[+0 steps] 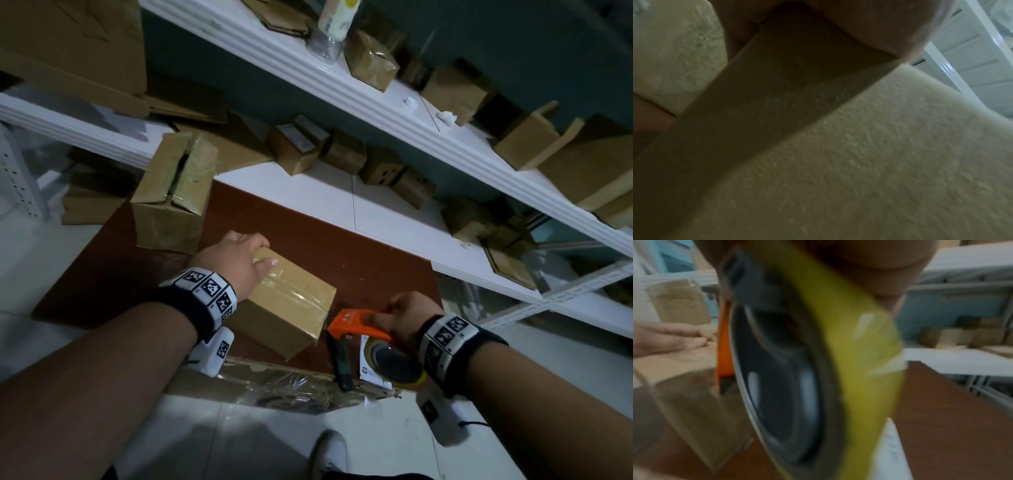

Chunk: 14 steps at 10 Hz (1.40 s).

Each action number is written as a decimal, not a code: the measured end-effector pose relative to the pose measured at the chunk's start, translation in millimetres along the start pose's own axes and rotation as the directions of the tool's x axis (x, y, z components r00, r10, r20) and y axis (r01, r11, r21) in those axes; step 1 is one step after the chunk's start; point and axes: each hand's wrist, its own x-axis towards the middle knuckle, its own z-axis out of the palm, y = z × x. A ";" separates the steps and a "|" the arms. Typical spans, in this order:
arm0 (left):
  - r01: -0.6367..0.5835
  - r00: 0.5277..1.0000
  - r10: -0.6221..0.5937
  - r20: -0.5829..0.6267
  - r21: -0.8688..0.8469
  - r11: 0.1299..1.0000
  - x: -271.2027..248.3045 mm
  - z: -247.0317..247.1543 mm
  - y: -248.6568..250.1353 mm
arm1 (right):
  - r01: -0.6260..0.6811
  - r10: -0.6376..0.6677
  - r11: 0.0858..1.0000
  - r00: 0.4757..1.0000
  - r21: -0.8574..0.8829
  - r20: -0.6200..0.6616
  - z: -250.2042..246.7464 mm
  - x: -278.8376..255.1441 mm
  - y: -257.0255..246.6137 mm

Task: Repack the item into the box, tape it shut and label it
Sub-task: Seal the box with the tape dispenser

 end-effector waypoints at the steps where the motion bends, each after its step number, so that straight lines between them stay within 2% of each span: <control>1: 0.003 1.000 -0.003 -0.014 0.002 1.000 0.4 1.3 -1.8 | 0.053 -0.031 0.954 0.996 -0.295 0.078 6.0 7.7 -10.2; 2: 0.001 1.000 -0.001 -0.018 -0.005 1.000 1.9 3.2 -2.6 | -0.041 0.059 0.979 0.995 -0.201 0.084 2.7 13.9 -0.4; 3: -0.005 1.000 0.005 -0.025 -0.008 1.000 3.6 4.8 -3.3 | -0.180 0.194 0.966 0.979 0.186 -0.058 -7.8 27.1 15.2; 4: -0.003 0.999 0.003 -0.037 -0.014 1.000 3.0 4.2 -1.7 | -0.189 0.215 0.966 0.967 0.177 -0.140 0.0 43.3 28.8; 5: -0.005 0.999 0.004 -0.050 -0.027 1.000 1.2 4.0 -0.9 | -0.175 0.194 0.973 0.974 0.153 -0.119 26.0 58.0 38.4; 6: -0.017 0.998 0.014 -0.063 -0.045 0.999 0.5 4.9 -1.0 | -0.207 0.221 0.971 0.968 0.124 -0.118 48.2 62.4 39.4; 7: -0.022 0.997 0.018 -0.073 -0.054 0.998 0.9 5.6 -1.9 | -0.272 0.276 0.959 0.960 0.076 -0.050 66.5 62.9 42.7; 8: -0.034 0.997 0.030 -0.075 -0.062 0.997 1.3 6.1 -1.5 | -0.280 0.282 0.959 0.959 0.043 -0.036 73.9 56.9 43.7; 9: -0.045 0.996 0.040 -0.081 -0.061 0.997 1.5 6.5 -0.8 | -0.179 0.173 0.984 0.958 -0.007 -0.227 67.8 41.2 27.9; 10: -0.046 0.996 0.040 -0.082 -0.065 0.997 1.3 6.4 -1.0 | -0.032 0.164 0.906 0.945 0.422 -0.281 56.3 18.7 -7.0; 11: -0.036 0.996 0.031 -0.081 -0.066 0.997 -0.6 5.0 0.1 | -0.149 0.228 0.531 0.973 0.834 0.028 50.0 -10.3 -52.7; 12: -0.038 0.996 0.035 -0.079 -0.037 0.999 -2.6 4.6 -0.4 | -0.237 0.043 0.315 0.971 0.919 0.236 52.7 -26.7 -92.1; 13: -0.042 0.996 0.040 -0.086 -0.016 0.999 -4.0 5.0 -2.5 | -0.232 0.157 0.925 0.954 0.301 0.255 63.9 -21.9 -103.8; 14: 0.020 0.997 -0.025 -0.069 -0.073 0.997 -4.1 2.3 -0.8 | -0.252 0.249 0.947 0.968 0.200 0.042 75.1 -10.1 -99.1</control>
